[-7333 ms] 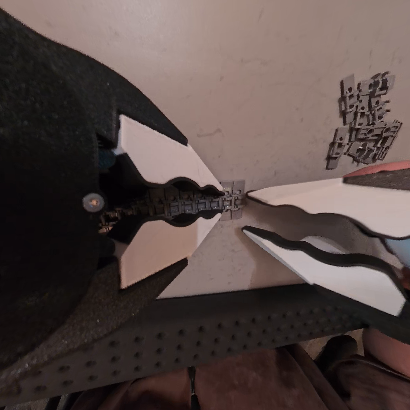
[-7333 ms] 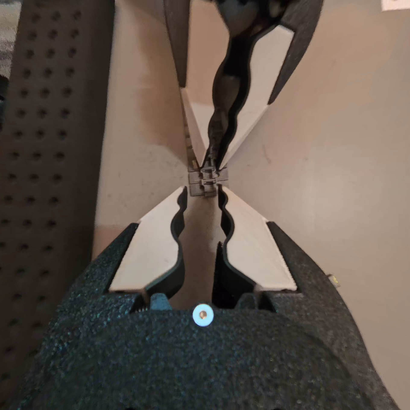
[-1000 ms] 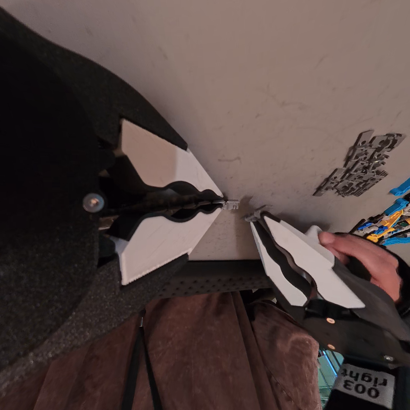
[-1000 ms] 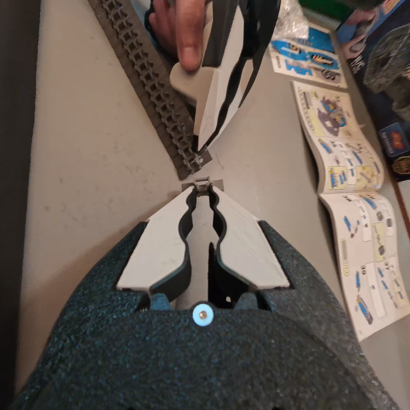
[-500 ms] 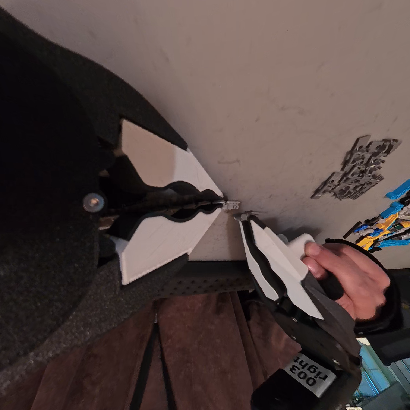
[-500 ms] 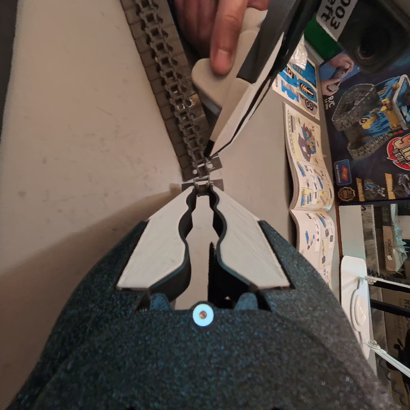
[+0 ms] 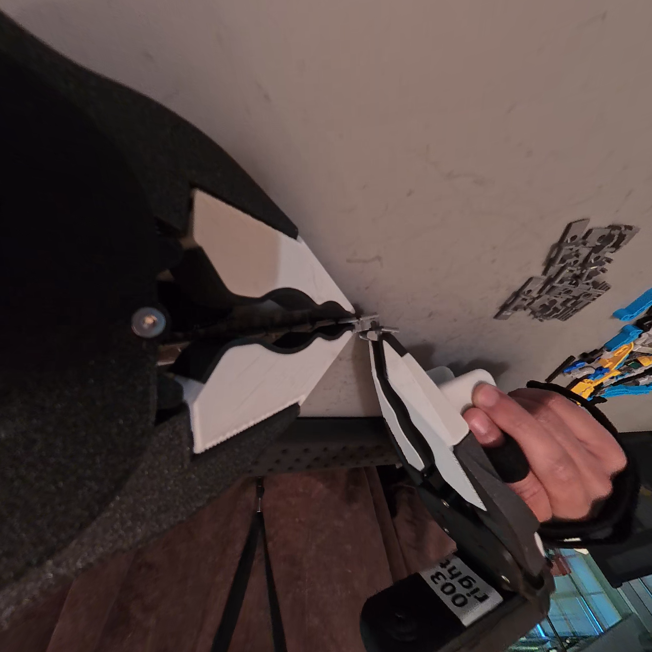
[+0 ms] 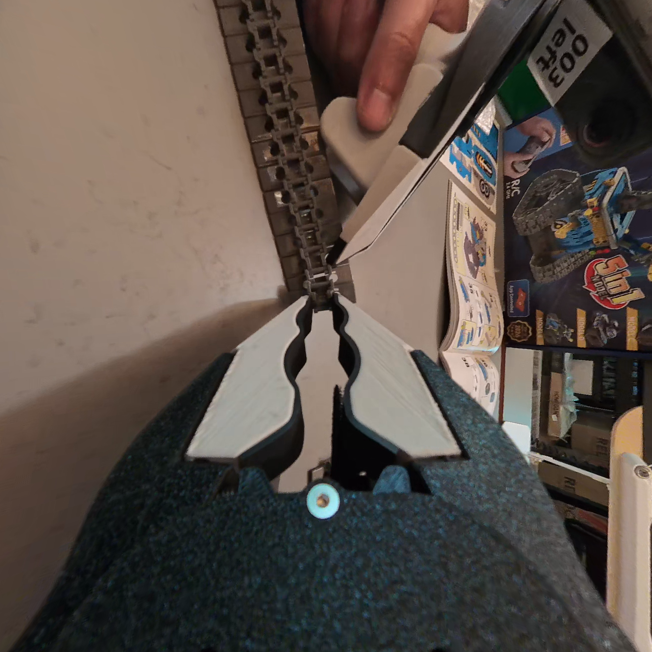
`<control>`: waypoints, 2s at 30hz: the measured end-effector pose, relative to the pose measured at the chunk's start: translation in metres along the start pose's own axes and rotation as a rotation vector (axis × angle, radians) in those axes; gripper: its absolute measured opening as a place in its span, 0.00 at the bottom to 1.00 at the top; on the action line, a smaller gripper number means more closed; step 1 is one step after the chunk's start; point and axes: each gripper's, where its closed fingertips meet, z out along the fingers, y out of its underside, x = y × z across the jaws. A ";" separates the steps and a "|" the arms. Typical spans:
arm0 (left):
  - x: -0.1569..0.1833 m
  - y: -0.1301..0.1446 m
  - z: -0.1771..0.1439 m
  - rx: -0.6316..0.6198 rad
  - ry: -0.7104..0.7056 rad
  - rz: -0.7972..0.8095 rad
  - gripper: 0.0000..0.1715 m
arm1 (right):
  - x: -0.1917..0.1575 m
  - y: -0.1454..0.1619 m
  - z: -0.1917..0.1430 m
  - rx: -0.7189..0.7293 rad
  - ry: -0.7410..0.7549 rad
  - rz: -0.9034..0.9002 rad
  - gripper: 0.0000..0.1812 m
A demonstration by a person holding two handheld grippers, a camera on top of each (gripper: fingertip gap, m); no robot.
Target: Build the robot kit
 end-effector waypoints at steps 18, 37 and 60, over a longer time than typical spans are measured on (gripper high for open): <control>0.002 0.001 0.000 -0.007 0.010 0.007 0.01 | 0.000 0.005 0.004 0.025 -0.029 0.044 0.06; 0.003 0.002 0.001 -0.012 0.015 0.009 0.01 | 0.009 -0.001 -0.009 0.215 -0.207 0.377 0.12; 0.005 0.003 0.002 -0.019 0.016 0.034 0.01 | -0.007 -0.008 0.005 0.276 -0.921 1.109 0.06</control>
